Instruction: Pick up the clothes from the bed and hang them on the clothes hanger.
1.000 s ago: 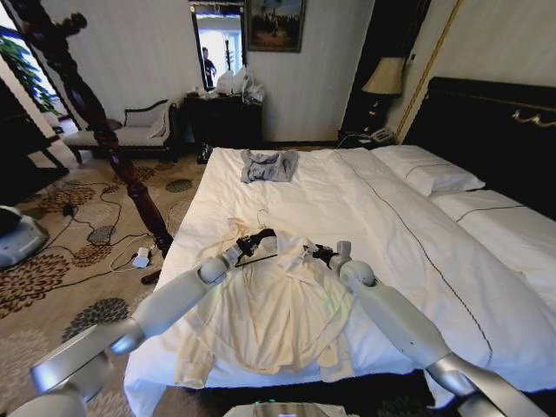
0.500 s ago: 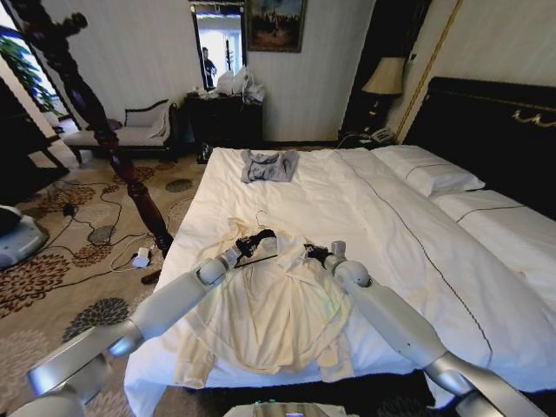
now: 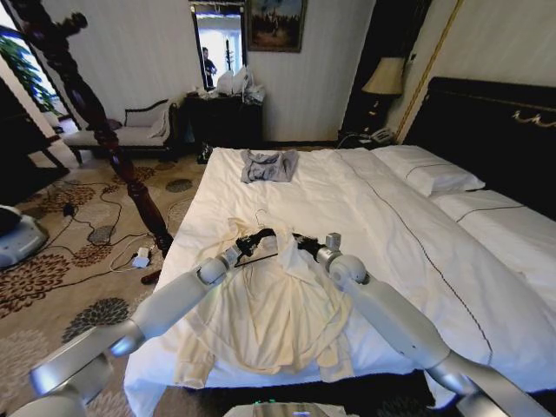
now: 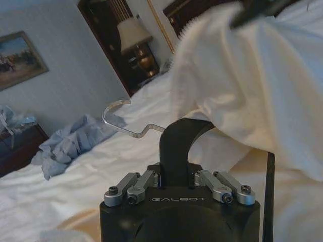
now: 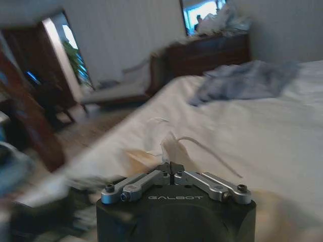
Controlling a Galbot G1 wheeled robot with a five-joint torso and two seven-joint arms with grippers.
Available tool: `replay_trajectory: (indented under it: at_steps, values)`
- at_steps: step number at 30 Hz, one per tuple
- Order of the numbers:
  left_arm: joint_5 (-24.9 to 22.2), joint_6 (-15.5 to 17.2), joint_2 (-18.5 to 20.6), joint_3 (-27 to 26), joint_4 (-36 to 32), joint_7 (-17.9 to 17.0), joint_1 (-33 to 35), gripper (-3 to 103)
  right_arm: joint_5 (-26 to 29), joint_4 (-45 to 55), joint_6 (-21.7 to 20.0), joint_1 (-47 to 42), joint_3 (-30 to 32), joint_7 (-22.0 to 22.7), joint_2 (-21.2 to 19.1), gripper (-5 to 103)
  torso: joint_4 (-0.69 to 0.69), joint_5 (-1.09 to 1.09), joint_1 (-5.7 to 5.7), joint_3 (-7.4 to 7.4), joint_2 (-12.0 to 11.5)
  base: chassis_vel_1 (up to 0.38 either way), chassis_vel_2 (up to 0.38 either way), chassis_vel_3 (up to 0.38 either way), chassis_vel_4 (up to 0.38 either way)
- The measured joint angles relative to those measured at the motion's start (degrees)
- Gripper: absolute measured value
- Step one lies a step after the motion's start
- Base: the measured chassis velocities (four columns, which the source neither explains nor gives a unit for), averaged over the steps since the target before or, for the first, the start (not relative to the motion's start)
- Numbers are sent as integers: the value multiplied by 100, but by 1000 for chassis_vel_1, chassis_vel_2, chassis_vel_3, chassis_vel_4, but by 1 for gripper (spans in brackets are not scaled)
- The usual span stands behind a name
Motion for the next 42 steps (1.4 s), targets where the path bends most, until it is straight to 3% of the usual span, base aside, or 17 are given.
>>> replay_trajectory:
  at_steps: [5,8,15,18,22,26,28,34,36,38,42]
  values:
    - [-58,-219,-89,-59,44,-92,-7,25,575,339,-28,-48,79,56,29,0,0,0,-1,0,0,0,0,0,0]
    - [-64,-530,-189,-125,176,-118,-42,25,774,411,-54,-113,97,56,42,0,0,0,-1,0,0,0,0,0,0]
    - [-30,-682,-202,-159,240,-119,-48,25,1063,486,-118,-243,213,21,51,0,0,1,0,0,0,0,0,0,0]
    - [-32,-695,-221,-179,275,-129,-43,25,1029,586,-130,-336,280,-221,-13,-1,0,1,0,0,0,0,0,0,0]
    - [-55,-703,-293,-227,368,-137,-69,25,693,898,-122,-543,347,-669,-175,15,-1,0,0,0,0,0,0,0,0]
    - [-59,-722,-361,-242,456,-144,-132,25,506,1093,-140,-642,336,-756,-242,25,0,0,-1,0,0,0,0,0,0]
    - [-66,-779,-424,-248,513,-147,-196,25,162,1315,-112,-711,282,-814,-270,47,-1,1,0,0,0,0,0,0,0]
    - [-70,-838,-346,-261,433,-140,-158,25,-365,869,153,-355,755,-531,-269,69,3,1,0,0,0,0,0,0,0]
    - [-65,-868,-323,-279,378,-129,-119,25,-729,524,264,-150,934,-592,-448,80,1,2,2,1,0,0,0,0,0]
    - [-58,-881,-315,-285,356,-125,-110,25,-860,419,295,-80,982,-660,-534,80,1,1,2,1,0,0,0,0,0]
    - [-6,-999,-289,-310,278,-53,-85,25,-1868,-146,542,197,1006,-1178,-1184,99,-1,1,1,0,0,0,0,0,0]
